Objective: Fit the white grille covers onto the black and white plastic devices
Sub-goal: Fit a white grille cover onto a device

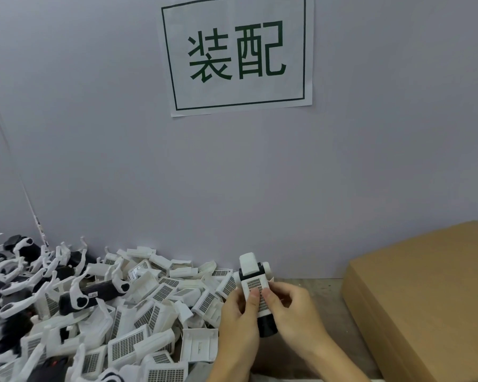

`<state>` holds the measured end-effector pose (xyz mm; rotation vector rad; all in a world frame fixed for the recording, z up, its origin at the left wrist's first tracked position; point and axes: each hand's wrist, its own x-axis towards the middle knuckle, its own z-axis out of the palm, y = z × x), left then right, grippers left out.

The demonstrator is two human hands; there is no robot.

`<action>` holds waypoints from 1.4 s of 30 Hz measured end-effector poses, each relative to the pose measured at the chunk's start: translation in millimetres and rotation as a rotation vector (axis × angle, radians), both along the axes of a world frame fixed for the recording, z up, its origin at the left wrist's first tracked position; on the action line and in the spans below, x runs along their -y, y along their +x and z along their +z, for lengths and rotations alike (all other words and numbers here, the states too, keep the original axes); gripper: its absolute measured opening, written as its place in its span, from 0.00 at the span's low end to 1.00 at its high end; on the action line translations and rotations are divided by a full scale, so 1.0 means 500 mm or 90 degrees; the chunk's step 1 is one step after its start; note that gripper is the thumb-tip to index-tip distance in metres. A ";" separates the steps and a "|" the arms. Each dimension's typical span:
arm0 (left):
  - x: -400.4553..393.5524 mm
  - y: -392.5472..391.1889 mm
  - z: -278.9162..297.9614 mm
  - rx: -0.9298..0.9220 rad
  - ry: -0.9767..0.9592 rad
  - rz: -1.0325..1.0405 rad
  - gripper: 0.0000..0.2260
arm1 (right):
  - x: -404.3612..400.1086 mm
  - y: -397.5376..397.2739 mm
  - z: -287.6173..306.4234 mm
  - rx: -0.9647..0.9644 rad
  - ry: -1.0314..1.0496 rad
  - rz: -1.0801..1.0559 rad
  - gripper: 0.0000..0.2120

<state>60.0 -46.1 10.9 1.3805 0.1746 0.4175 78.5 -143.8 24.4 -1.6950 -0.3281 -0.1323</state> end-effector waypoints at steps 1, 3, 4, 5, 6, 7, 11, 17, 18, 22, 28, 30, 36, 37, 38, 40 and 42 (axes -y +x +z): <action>-0.002 0.001 -0.002 -0.002 0.027 0.027 0.05 | -0.003 0.001 -0.001 0.009 -0.014 -0.012 0.11; -0.007 0.001 0.003 -0.002 0.039 0.090 0.04 | -0.010 -0.001 -0.005 0.064 -0.059 -0.076 0.07; -0.010 0.001 0.006 -0.004 0.019 0.127 0.07 | -0.010 -0.004 -0.004 0.113 -0.106 -0.121 0.05; -0.013 0.000 0.011 -0.008 -0.014 0.152 0.08 | -0.010 -0.007 -0.002 0.168 -0.163 -0.146 0.07; -0.016 0.000 0.016 -0.011 -0.060 0.153 0.09 | -0.010 -0.011 -0.002 0.217 -0.217 -0.137 0.10; -0.016 -0.002 0.020 -0.013 -0.110 0.120 0.11 | -0.011 -0.017 0.000 0.245 -0.278 -0.111 0.14; -0.011 -0.001 0.023 0.023 -0.205 -0.044 0.18 | -0.016 -0.025 0.002 0.171 -0.448 -0.089 0.34; -0.003 -0.004 0.011 0.039 -0.003 -0.067 0.15 | -0.002 -0.024 0.012 -0.080 -0.318 -0.081 0.27; -0.004 -0.004 0.008 0.044 0.012 -0.050 0.15 | 0.002 -0.023 0.016 -0.114 -0.274 -0.067 0.26; -0.016 0.002 0.006 0.063 0.057 0.078 0.15 | 0.054 -0.008 0.051 -0.223 -0.147 -0.088 0.13; -0.016 0.006 0.009 0.021 0.006 0.070 0.12 | 0.178 -0.024 0.152 -0.331 0.215 0.019 0.09; -0.012 0.002 0.010 0.042 0.029 0.066 0.11 | 0.227 -0.028 0.198 -0.202 0.504 -0.014 0.14; -0.010 0.004 0.008 0.088 0.059 0.054 0.14 | 0.376 -0.039 0.228 0.025 1.004 -0.065 0.32; -0.009 0.006 0.004 0.084 0.063 0.055 0.14 | 0.366 -0.032 0.217 0.002 0.972 -0.099 0.30; -0.007 0.008 0.001 0.078 0.070 0.058 0.14 | 0.345 -0.024 0.206 -0.025 0.908 -0.132 0.26; -0.001 0.010 -0.003 0.058 0.089 0.059 0.15 | 0.282 -0.006 0.180 -0.064 0.706 -0.179 0.15; 0.008 0.004 0.004 0.048 0.127 0.065 0.16 | 0.207 0.006 0.142 -0.060 0.447 -0.199 0.10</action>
